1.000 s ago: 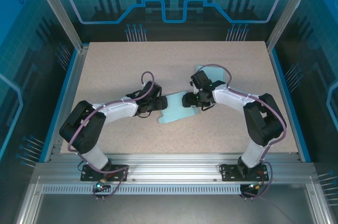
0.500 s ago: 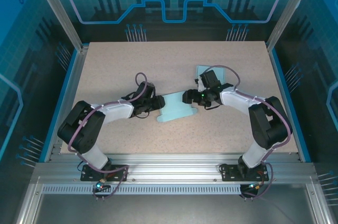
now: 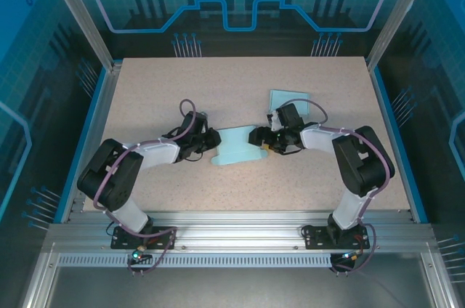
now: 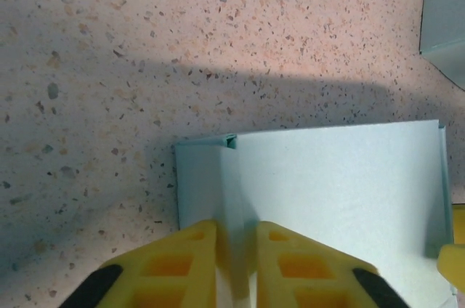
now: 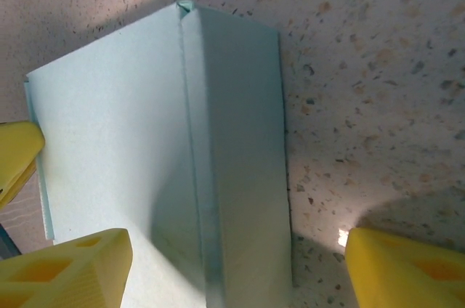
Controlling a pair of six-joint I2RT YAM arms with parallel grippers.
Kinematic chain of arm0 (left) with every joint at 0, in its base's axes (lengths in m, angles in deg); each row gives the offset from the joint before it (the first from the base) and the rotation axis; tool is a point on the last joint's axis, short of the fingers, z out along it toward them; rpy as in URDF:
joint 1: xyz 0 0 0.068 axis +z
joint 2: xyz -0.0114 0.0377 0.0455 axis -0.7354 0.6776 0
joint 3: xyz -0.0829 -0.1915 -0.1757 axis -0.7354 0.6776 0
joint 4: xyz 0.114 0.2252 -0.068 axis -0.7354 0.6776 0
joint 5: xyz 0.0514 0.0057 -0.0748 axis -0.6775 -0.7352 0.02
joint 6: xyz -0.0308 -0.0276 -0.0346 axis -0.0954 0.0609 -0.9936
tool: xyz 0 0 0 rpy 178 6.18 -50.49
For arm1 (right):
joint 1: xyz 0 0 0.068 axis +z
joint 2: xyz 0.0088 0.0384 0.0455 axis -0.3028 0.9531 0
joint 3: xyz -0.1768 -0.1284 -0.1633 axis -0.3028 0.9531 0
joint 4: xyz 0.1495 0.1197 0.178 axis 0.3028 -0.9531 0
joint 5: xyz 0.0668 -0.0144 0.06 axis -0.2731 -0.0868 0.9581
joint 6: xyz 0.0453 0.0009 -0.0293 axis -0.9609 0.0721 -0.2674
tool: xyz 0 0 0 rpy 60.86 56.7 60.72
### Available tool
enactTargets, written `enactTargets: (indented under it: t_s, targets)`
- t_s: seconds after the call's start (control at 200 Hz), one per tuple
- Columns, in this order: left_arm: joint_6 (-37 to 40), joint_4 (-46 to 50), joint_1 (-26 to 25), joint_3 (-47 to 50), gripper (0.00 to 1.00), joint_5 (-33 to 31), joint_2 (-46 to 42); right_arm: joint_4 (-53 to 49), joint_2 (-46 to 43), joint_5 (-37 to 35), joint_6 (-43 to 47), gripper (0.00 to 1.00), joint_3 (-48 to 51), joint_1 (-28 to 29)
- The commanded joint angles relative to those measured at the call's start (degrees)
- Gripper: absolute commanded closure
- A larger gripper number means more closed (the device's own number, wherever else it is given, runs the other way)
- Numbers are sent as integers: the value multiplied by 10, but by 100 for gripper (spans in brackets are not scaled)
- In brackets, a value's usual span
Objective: Fold the paper box
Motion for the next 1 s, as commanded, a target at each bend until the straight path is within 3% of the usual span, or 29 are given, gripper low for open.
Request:
enactTargets:
  t_s: [0.0,0.465,0.71,0.875,0.996]
  targets:
    - [7,60,16,30,86,-3,31,46,9,37,-17,23,7,-6]
    - [2,27,60,45,88,48,42,131,37,92,-53,25,24,-9]
    - [-4,12,61,42,88,60,50,219,54,143,-90,37,33,-7]
    - [-4,2,61,42,85,63,40,226,46,150,-93,48,33,-7]
    - [0,-9,61,42,79,64,18,217,31,149,-96,52,32,-7]
